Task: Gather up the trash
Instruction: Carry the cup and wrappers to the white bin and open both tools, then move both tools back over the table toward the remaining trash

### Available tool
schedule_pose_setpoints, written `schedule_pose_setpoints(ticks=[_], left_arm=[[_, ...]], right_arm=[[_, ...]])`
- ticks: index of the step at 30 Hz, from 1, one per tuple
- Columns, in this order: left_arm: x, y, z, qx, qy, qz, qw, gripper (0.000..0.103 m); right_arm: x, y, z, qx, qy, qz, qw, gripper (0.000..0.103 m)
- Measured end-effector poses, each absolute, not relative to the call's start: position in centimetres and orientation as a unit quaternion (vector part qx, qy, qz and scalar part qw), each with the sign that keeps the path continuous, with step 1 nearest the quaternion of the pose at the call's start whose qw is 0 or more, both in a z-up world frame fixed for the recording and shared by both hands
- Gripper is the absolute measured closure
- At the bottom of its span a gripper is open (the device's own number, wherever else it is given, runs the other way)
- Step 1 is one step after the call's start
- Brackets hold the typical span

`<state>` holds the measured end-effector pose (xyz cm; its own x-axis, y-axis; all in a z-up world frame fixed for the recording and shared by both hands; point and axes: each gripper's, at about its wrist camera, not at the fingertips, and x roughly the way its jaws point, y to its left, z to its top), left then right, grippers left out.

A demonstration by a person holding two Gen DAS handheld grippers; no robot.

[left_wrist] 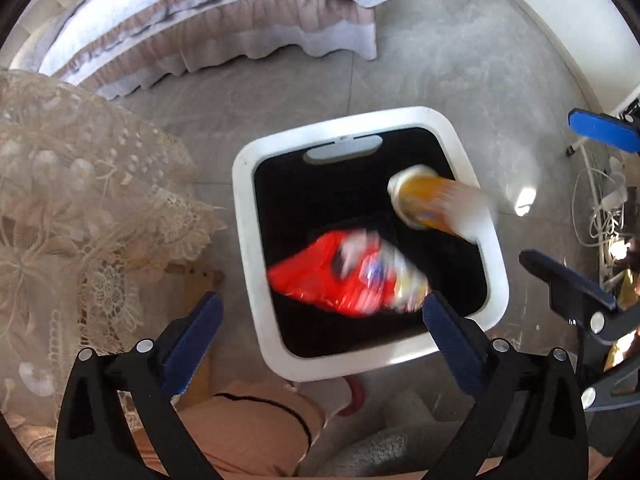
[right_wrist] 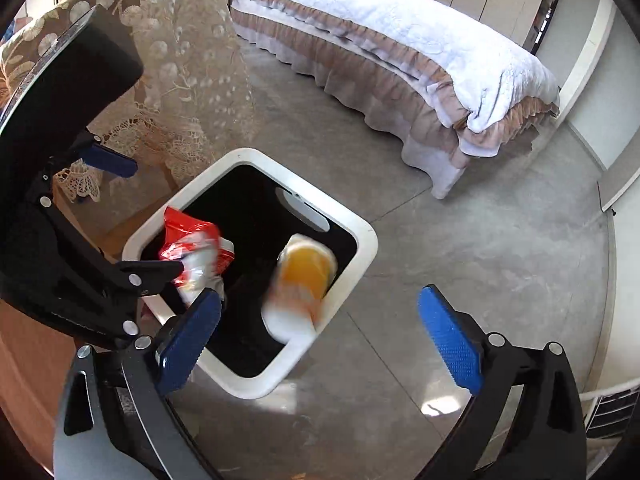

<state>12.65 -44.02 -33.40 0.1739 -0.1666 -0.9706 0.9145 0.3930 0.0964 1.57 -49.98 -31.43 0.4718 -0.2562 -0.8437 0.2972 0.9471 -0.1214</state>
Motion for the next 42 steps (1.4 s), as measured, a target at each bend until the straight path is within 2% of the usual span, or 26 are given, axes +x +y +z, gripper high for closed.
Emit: schedule_pose_setpoints(ticks=[11,23,34,42], left_arm=[[11.7,-43.6,-31.1,0.362,0.480,-0.409,0.686,0.005],[11.5,-40.4,-23.6,0.320,0.416,-0.382,0.761,0.005],[12.3,-30.7,-13.8,0.226,0.327,-0.282,0.873,0.005],[16.4,-20.2,-9.9,0.143,0.279,-0.097,0.945,0.005]], right_arm=[[1.1,-51.2,-30.0,0.018,0.470,-0.172,0.866,0.005],[0.4,-49.1,-23.9,0.014,0.406,-0.162,0.900,0.005],[2.3,-42.5,-15.2,-0.014,0.284,-0.093,0.954,0.005],[6.3,-37.0,-12.0,-0.024,0.236,-0.008,0.971,0.005]])
